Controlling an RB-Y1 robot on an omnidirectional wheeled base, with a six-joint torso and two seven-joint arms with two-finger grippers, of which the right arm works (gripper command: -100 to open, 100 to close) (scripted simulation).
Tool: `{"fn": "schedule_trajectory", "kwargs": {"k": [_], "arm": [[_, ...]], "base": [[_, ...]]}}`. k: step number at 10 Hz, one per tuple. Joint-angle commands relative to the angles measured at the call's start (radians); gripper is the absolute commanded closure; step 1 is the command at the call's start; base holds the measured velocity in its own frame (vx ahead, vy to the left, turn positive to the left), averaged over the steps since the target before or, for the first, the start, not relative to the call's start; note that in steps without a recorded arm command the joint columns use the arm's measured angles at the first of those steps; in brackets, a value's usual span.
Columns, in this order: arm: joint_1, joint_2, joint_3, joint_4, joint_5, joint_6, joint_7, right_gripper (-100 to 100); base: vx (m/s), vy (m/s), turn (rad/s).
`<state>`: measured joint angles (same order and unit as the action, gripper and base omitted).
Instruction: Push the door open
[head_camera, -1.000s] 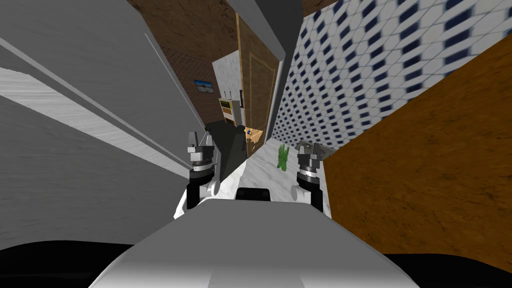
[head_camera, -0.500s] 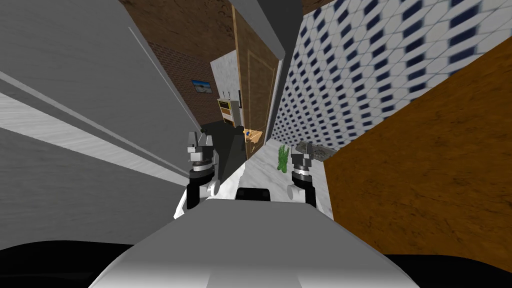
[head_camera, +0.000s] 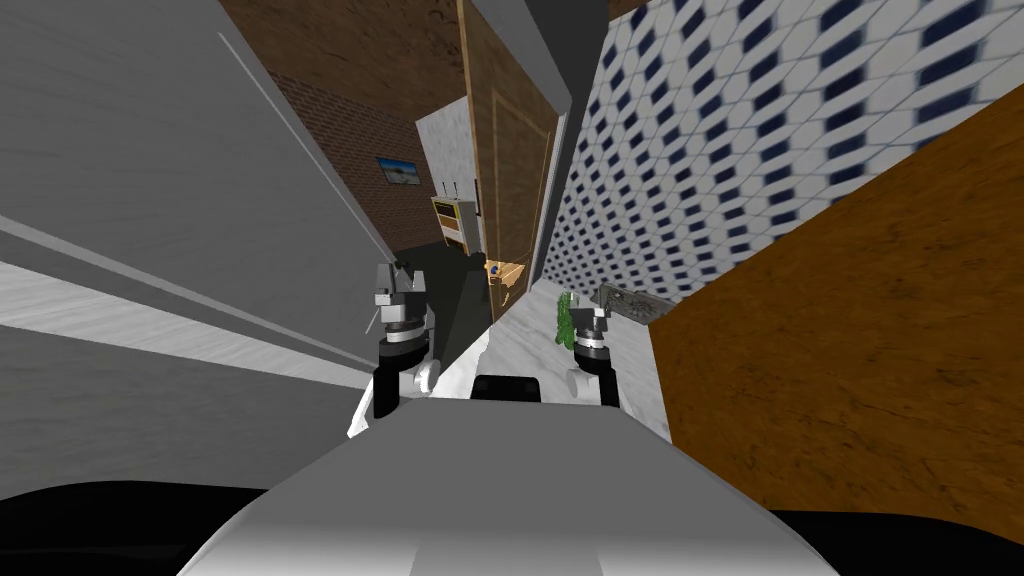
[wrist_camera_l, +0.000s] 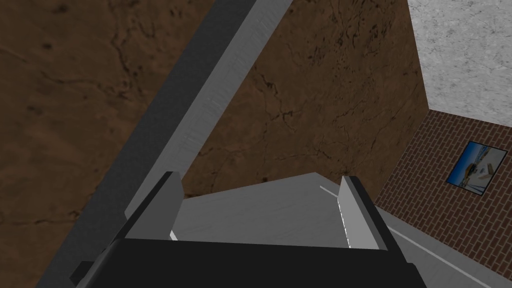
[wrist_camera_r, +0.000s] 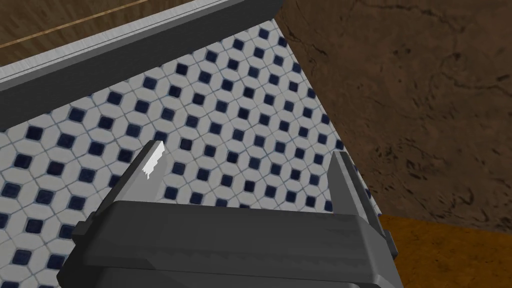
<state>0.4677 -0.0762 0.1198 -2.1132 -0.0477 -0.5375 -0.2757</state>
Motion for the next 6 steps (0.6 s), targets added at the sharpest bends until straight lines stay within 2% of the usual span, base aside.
{"fn": "schedule_trajectory", "kwargs": {"k": [1,6], "arm": [[-0.009,-0.012,0.017,0.021,-0.003,-0.008,-0.034,-100],[-0.038,-0.041,0.078,0.082,-0.005,-0.03,-0.122,-100]], "base": [[0.1,0.0,-0.02],[0.089,-0.005,-0.018]]}}
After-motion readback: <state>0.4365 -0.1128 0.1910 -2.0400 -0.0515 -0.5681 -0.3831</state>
